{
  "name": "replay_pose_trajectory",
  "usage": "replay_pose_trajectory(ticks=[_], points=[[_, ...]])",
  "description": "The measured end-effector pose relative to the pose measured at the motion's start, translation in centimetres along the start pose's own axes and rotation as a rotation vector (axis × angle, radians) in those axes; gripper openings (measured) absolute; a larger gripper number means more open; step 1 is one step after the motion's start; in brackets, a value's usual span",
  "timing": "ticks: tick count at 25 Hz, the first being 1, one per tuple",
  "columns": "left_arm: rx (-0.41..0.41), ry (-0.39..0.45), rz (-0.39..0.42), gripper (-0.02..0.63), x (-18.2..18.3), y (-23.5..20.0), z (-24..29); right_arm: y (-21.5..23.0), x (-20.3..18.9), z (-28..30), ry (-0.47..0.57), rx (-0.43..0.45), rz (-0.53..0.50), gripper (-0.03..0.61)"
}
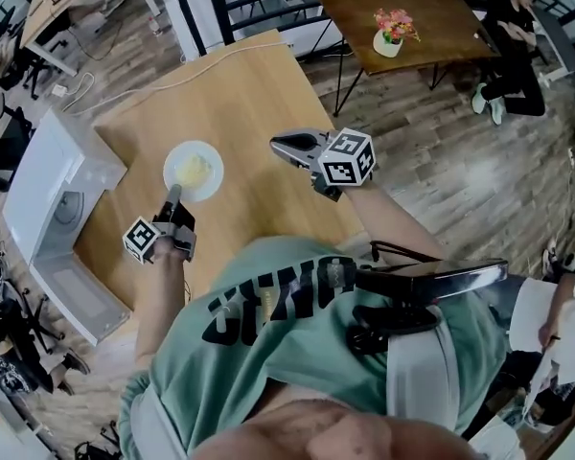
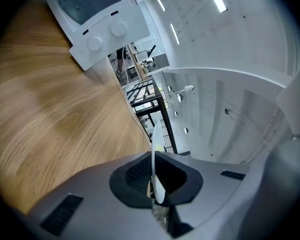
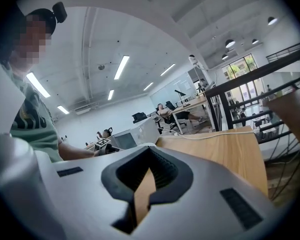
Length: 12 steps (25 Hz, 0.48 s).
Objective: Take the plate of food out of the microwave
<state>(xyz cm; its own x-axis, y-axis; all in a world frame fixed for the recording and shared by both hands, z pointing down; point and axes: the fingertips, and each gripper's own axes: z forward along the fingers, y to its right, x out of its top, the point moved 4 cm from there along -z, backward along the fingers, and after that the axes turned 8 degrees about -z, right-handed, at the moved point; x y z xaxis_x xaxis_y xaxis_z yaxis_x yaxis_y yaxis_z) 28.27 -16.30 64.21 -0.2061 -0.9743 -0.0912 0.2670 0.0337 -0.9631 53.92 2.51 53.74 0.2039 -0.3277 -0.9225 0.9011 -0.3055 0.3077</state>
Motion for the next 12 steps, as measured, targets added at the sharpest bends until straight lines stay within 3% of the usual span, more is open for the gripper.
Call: replay_pose_trajectory(ticks=[12], points=[[0.069,-0.133,0.079,0.015,0.0,-0.8,10.1,5.1,-2.8,-2.4,0.002,-0.080,0.061,0.008]])
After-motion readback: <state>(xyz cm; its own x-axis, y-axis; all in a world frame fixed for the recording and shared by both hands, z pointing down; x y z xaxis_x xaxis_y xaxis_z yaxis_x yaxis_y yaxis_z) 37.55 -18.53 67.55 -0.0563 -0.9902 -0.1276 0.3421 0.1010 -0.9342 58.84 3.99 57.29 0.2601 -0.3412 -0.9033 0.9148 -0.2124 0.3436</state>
